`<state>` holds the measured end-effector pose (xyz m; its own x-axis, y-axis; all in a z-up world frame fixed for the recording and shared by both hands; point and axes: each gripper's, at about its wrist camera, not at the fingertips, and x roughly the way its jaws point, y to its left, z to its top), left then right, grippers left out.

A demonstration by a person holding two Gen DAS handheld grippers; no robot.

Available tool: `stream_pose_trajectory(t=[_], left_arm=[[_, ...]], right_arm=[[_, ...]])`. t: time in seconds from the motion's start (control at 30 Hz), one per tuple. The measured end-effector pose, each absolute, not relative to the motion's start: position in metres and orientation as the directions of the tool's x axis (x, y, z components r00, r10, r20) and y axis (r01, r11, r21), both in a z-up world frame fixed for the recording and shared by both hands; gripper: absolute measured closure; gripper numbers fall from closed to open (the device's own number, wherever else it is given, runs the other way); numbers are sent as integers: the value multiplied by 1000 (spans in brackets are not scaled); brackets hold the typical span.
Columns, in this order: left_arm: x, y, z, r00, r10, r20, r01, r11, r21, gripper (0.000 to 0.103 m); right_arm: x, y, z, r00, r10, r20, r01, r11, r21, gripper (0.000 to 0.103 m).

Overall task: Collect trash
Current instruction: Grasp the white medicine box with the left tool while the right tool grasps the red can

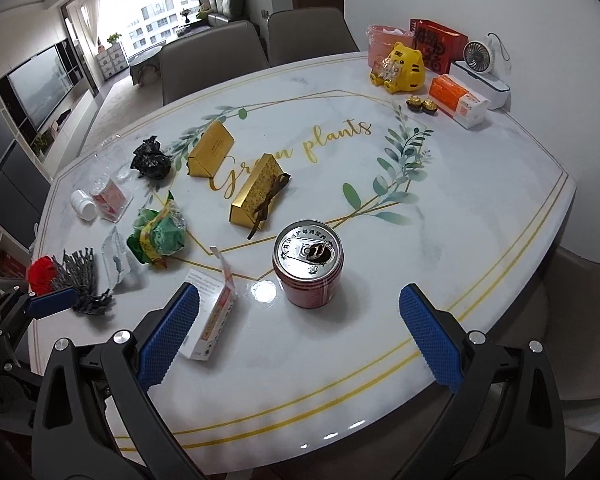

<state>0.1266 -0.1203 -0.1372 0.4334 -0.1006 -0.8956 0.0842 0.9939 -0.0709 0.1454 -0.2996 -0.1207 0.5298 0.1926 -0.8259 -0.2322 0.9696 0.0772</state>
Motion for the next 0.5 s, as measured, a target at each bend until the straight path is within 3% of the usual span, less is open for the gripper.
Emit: stream_pose_trajectory(t=[0.4,0.47,0.5], left_arm=[[162,-130,-225,419,4,-908,71,997,37,6],[163,-131,-230,420,-6,-907,68,997,25,21],[165,-130,-233,408,-28,-913,68,998,-1,54]], right_arm=[[197,-290,-203,479,227,-848,-293,952,89,7],[199,-289,-207,483,220,-847,-303,950,74,15],[201,-288,-209,479,216,-851,-307,949,69,33]])
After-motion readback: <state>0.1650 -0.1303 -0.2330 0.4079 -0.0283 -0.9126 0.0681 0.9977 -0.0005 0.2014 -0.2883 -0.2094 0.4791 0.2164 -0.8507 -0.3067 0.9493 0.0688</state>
